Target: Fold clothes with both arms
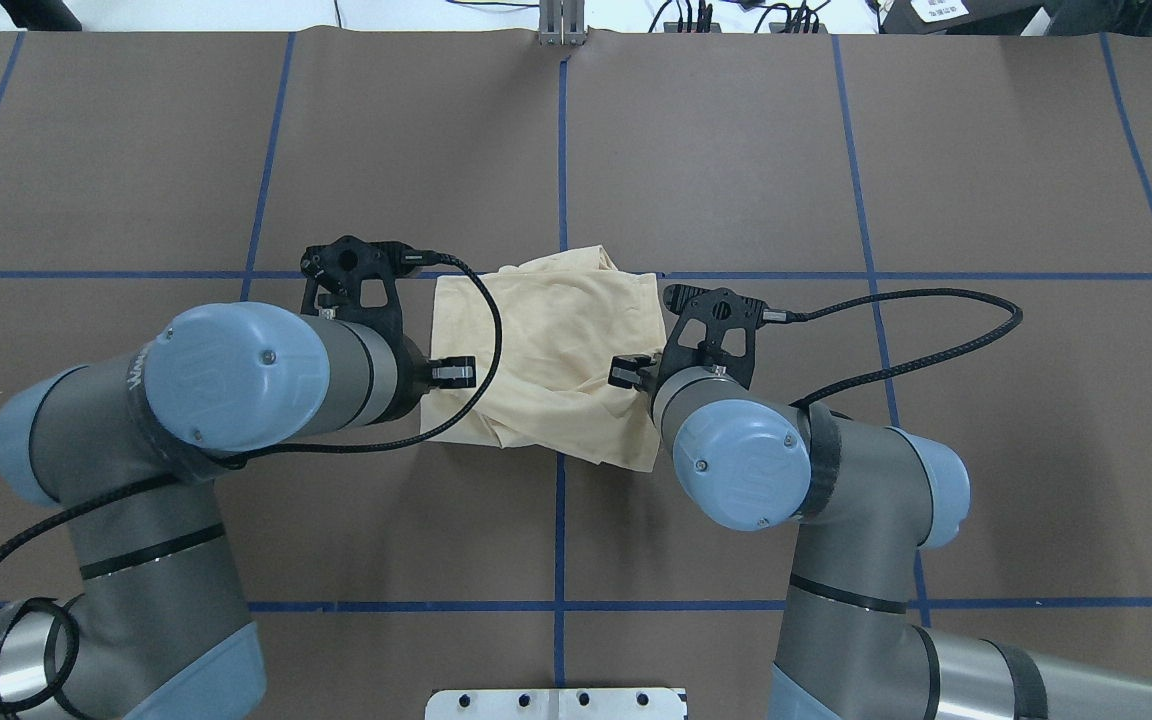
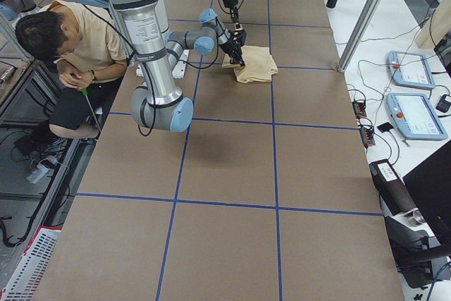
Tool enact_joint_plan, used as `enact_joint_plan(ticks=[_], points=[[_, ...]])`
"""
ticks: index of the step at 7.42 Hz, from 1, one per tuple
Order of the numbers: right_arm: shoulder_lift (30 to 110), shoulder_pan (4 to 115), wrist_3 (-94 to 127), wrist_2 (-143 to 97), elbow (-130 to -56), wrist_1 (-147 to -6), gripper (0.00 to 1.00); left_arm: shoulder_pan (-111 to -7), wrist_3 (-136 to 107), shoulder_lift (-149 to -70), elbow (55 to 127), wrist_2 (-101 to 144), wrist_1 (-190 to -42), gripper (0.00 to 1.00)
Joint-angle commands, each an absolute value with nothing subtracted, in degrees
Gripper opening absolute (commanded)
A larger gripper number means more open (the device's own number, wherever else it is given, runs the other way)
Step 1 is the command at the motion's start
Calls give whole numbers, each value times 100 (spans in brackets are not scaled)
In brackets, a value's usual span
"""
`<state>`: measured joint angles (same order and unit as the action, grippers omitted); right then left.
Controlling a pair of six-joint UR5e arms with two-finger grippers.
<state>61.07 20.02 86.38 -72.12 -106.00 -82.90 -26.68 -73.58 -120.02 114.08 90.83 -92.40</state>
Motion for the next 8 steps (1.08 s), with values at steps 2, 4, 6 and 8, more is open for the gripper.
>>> enact_joint_plan(ticks=[2, 4, 6, 8], points=[[5381, 2354, 8552, -7260, -9478, -8253, 0, -3050, -7181, -12567, 10182, 8914, -9307, 0], [5256, 2478, 8464, -7268, -9125, -8244, 0, -3050, -7181, -12577, 9583, 8737, -9806, 0], [5221, 2505, 8446, -7269, -8939, -8244, 57, -3067, -7181, -12568, 9361, 8727, -10010, 0], [5195, 2749, 8236, -7773, -8973, -8227, 100, -3181, -6615, -12481, 9395, 8736, -10194, 100]])
